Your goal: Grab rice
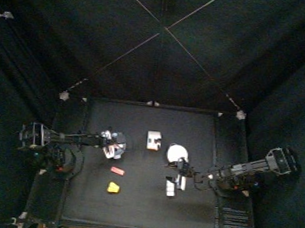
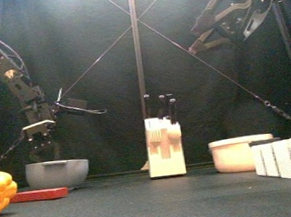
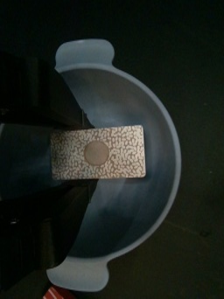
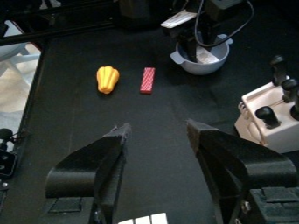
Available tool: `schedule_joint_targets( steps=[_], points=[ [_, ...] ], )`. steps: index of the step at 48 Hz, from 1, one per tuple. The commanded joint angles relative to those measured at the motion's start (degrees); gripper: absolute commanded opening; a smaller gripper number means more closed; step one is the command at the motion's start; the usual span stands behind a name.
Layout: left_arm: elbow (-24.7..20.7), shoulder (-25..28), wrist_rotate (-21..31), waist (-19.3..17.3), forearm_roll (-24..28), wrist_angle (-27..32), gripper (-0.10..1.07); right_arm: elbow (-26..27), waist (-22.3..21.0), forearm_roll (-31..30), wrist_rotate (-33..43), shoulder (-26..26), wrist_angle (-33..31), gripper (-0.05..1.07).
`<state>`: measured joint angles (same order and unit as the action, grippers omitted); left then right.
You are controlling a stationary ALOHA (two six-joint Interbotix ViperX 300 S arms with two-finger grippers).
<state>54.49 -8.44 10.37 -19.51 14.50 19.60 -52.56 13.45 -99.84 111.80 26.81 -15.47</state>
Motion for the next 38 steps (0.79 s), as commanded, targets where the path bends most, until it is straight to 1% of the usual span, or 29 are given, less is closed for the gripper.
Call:
schedule_joint_targets(
  steps=[1,16,28,35,38],
  points=[
    [-1.4,-0.2,0.0,-0.8,0.4,-1.6,0.56,1.0,0.0,-0.1,0.0,0.4,-0.2,0.88],
    [-1.8,-2.4,0.2,-0.9,0.1,-2.1,0.55,1.1,0.0,-0.1,0.0,0.4,-0.2,0.88],
    [-1.9,-6.8,0.2,-0.5,-0.3,-0.1,0.55,0.8,0.0,0.3,0.0,0.5,-0.2,0.88],
    [-2.2,-9.9,0.3,1.5,-1.0,0.5,0.55,1.1,0.0,0.5,0.3,0.6,-0.2,0.88],
    [-2.3,-11.3,0.2,3.0,-1.3,0.2,0.55,1.2,0.2,0.9,0.1,0.4,-0.2,0.88]
  ],
)
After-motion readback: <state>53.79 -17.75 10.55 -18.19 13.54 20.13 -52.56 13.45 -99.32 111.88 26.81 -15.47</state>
